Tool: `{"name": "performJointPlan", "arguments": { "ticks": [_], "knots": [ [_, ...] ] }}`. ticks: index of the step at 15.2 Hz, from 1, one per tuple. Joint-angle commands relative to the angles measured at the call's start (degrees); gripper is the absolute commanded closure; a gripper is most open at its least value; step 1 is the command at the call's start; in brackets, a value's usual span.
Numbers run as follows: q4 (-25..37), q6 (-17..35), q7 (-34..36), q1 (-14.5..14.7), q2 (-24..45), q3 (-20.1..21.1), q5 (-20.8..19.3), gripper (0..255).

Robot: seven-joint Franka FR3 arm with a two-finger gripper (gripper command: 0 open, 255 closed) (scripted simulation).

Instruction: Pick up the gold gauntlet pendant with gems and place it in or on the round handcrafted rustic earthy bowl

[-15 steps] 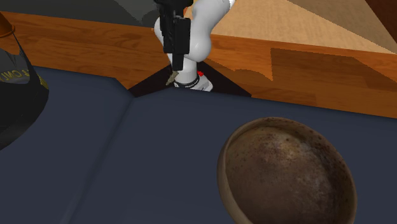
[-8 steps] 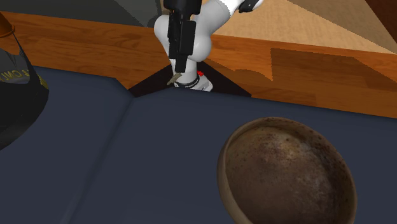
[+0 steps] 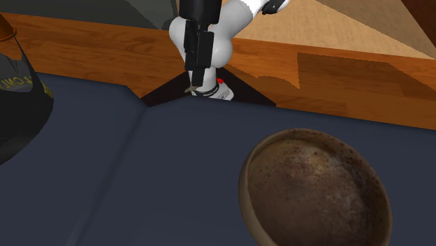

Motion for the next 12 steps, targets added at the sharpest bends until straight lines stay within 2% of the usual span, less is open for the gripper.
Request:
{"name": "performJointPlan", "arguments": {
  "ticks": [1,2,11,12],
  "knots": [
    [0.0,0.0,0.0,0.0,0.0,0.0,0.0,0],
    [0.0,0.0,0.0,0.0,0.0,0.0,0.0,255],
    [0.0,0.0,0.0,0.0,0.0,0.0,0.0,255],
    [0.0,0.0,0.0,0.0,0.0,0.0,0.0,0]
  ]
}}
